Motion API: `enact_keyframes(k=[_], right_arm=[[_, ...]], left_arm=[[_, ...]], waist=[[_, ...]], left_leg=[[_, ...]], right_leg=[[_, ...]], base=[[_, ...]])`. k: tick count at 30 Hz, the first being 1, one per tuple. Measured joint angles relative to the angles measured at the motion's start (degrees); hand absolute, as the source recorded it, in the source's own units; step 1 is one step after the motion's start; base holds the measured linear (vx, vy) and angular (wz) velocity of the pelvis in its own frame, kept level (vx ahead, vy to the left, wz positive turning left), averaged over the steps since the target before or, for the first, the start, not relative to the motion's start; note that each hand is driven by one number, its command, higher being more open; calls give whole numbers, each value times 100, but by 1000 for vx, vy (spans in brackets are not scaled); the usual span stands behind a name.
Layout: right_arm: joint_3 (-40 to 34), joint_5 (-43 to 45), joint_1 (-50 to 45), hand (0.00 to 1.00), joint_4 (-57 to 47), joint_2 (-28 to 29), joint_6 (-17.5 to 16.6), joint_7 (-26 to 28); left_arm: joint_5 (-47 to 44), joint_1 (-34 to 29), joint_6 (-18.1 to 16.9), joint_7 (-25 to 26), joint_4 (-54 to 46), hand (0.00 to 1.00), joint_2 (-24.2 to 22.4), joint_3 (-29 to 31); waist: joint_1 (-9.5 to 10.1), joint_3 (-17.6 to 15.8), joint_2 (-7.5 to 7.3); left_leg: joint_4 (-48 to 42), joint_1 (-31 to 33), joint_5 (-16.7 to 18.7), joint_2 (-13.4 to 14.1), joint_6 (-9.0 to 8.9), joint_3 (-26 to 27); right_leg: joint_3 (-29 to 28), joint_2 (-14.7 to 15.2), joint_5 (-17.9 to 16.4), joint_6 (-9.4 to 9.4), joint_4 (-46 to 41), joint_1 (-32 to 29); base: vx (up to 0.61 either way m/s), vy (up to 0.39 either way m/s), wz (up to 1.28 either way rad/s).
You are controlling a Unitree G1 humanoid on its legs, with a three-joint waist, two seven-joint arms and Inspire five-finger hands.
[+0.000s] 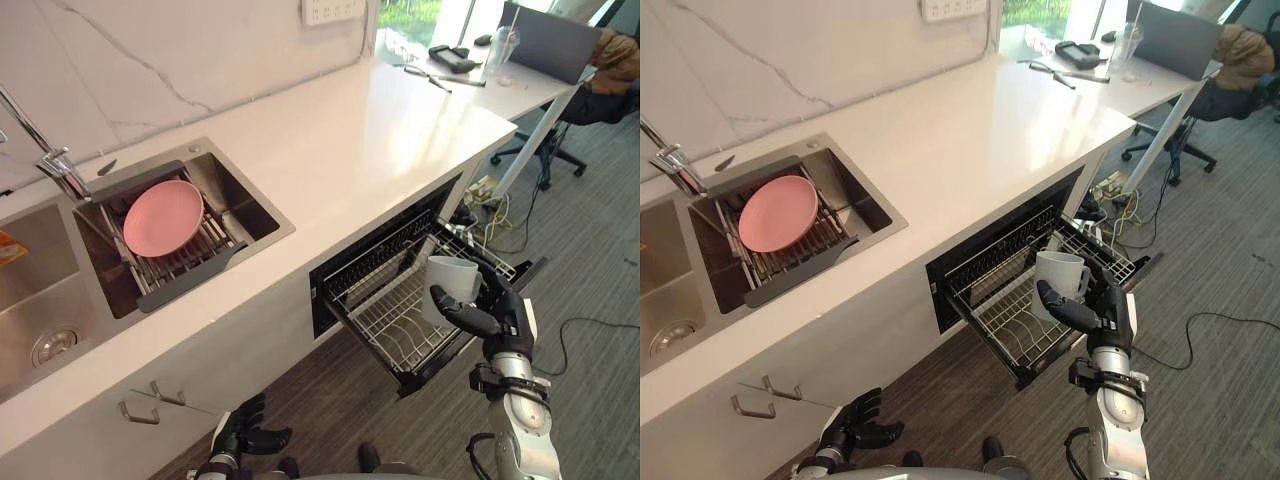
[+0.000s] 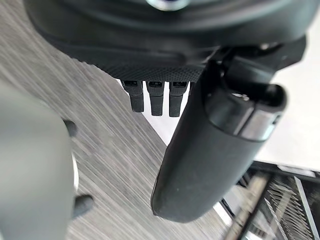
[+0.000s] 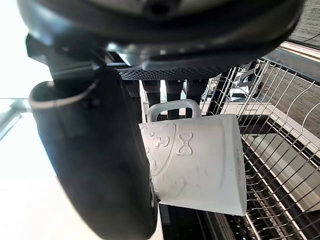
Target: Walk over to the sink, pick up the cup, carry it to the dishwasher, place the cup inside the dishwasher, then close the dishwasher door
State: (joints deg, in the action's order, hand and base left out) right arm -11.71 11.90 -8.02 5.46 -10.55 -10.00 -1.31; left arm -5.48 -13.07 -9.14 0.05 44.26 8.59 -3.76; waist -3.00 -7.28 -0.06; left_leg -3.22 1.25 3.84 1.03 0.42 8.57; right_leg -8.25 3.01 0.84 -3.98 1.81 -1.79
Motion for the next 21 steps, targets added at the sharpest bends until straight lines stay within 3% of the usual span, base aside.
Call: enact_keyframes(k=[6, 13, 21], right_arm=[[301, -113, 637, 30, 300, -473, 0, -15], [783, -261, 1386, 30, 1033, -873, 32, -122], [1003, -687, 2141, 30, 1681, -1193, 45, -402]], left_arm=[[100, 265, -114, 9, 113, 90, -14, 11], [98, 538, -212, 87, 142, 90, -70, 115], [95, 856, -346, 235, 289, 90, -78, 125]], waist=[[39, -545, 299], [85, -1054, 394], [203, -1411, 484]], left_leg=[[-592, 648, 183, 36, 11, 34], [-1019, 1231, 195, 112, 11, 26], [-1365, 1646, 183, 223, 26, -29]], right_leg=[[-23, -1, 58, -24, -181, -469], [-29, -25, 253, -31, -222, -858], [15, -119, 345, 4, -387, -1194]], base=[[-43, 3, -2], [-88, -6, 0], [-82, -21, 1]])
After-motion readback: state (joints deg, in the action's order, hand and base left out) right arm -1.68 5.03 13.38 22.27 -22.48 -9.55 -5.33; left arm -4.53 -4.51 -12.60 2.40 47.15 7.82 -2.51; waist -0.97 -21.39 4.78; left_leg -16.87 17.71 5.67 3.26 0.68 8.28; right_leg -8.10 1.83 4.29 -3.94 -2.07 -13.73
